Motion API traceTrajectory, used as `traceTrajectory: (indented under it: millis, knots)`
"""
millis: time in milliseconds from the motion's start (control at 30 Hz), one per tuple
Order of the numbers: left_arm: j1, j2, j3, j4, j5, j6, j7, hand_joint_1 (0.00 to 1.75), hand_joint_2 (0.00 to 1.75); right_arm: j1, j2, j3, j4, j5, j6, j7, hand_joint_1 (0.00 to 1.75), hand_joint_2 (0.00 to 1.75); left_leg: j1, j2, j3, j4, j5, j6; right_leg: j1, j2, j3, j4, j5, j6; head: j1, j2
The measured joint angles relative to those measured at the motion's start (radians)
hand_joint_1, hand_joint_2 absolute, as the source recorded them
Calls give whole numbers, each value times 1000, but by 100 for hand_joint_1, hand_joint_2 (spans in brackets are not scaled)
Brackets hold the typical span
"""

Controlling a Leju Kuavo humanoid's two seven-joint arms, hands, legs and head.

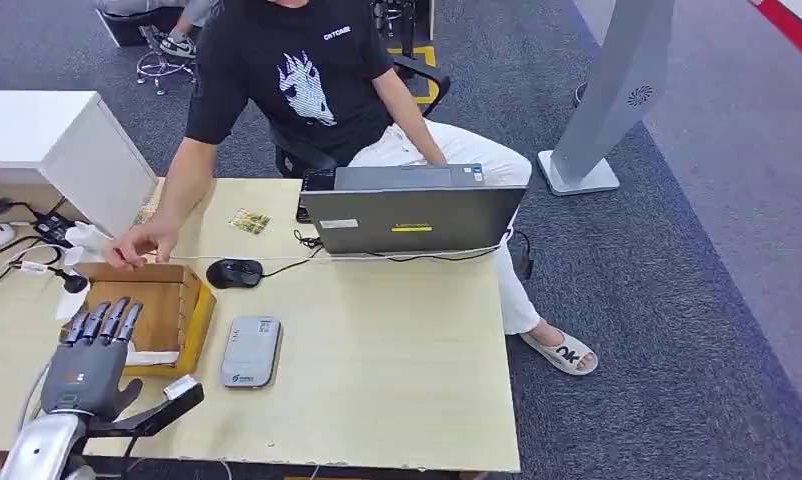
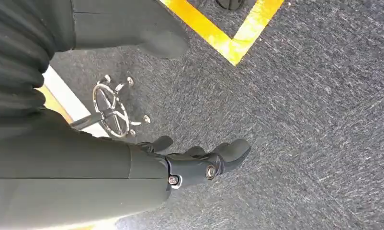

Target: Pass the card to the sensor for recognition and then transmit it.

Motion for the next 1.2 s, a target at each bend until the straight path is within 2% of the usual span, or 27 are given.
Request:
traceTrajectory:
  millis: [333,533,567,600,633,1200]
  knots:
    - [-4,-3,-17,10,2,1,0,0,175,0,-3,0,0,-1,0,0,0,175,0,0,0,0,0,0,0,0,0,0,0,0,0,0]
    - [-5,-7,-20,11,71,-5,-24,0,175,0,-4,0,0,-1,-3,1,0,175,0,0,0,0,0,0,0,0,0,0,0,0,0,0]
    - [-5,-8,-22,11,83,-6,-31,14,175,0,-5,0,0,0,-3,1,0,175,0,0,0,0,0,0,0,0,0,0,0,0,0,0]
    - [-5,-8,-23,11,89,-6,-34,161,175,0,-5,0,0,0,-3,1,0,175,0,0,0,0,0,0,0,0,0,0,0,0,0,0]
    - [-5,-8,-24,11,97,-6,-35,175,175,0,-5,0,0,0,-2,1,0,175,0,0,0,0,0,0,0,0,0,0,0,0,0,0]
    - [1,-5,-24,11,130,-18,-36,175,175,0,-7,0,0,5,-2,-3,0,175,0,0,0,0,0,0,0,0,0,0,0,0,0,0]
